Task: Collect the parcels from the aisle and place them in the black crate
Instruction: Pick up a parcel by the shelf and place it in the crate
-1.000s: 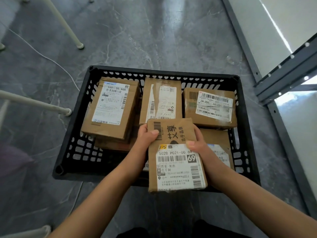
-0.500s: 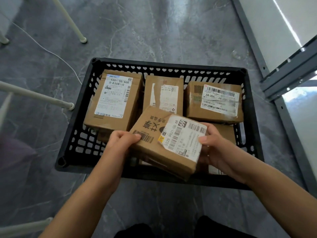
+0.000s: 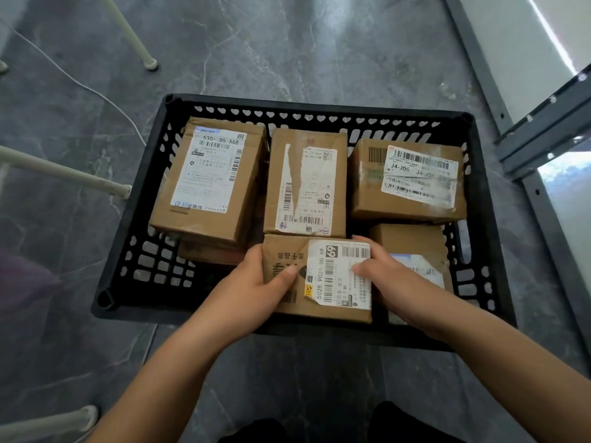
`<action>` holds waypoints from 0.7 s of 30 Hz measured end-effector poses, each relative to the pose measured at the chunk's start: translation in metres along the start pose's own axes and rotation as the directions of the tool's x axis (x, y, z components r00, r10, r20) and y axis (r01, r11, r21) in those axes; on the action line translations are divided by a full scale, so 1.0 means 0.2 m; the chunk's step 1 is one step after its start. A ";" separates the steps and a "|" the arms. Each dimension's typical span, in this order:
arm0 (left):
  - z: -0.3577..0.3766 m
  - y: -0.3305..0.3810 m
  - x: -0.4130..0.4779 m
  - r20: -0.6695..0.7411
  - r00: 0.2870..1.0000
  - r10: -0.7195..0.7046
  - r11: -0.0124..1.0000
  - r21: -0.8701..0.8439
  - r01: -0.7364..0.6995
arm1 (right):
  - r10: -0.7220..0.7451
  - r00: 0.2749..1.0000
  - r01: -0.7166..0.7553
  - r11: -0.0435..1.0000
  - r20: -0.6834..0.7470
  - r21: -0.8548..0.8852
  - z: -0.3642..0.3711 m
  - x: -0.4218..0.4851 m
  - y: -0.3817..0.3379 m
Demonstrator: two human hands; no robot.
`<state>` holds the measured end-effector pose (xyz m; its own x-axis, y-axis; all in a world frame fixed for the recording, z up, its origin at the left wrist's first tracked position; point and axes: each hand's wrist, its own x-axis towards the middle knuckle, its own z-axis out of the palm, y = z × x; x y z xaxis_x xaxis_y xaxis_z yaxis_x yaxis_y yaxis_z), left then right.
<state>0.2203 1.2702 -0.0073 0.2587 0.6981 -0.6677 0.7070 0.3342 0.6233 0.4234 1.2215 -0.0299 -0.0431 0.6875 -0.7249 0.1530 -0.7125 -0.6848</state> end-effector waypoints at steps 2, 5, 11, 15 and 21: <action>0.01 0.00 0.02 -0.014 1.000 -0.025 0.994 0.105 0.026 | 0.010 1.000 -0.011 0.997 -0.013 -0.077 0.02 -0.01 -0.02; 0.04 -0.02 0.04 -0.018 0.999 -0.032 0.967 0.253 0.036 | 0.000 0.996 -0.011 0.992 -0.087 -0.123 0.03 -0.01 -0.03; 0.06 -0.01 0.04 -0.044 0.999 -0.028 0.905 0.423 0.044 | -0.035 0.985 -0.003 0.975 -0.167 -0.221 0.06 -0.03 -0.04; 0.06 -0.01 0.03 -0.069 0.998 0.005 0.887 0.460 0.027 | -0.053 0.980 0.030 0.992 -0.189 -0.126 0.05 -0.02 0.00; 0.01 0.01 0.00 -0.017 0.998 0.062 0.992 0.108 -0.060 | -0.231 0.907 0.246 0.969 -0.353 -0.003 -0.01 -0.10 -0.02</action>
<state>0.2232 1.2692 -0.0068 0.2908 0.7282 -0.6207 0.7569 0.2217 0.6148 0.4253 1.2119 -0.0121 0.2737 0.8375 -0.4730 0.1406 -0.5213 -0.8417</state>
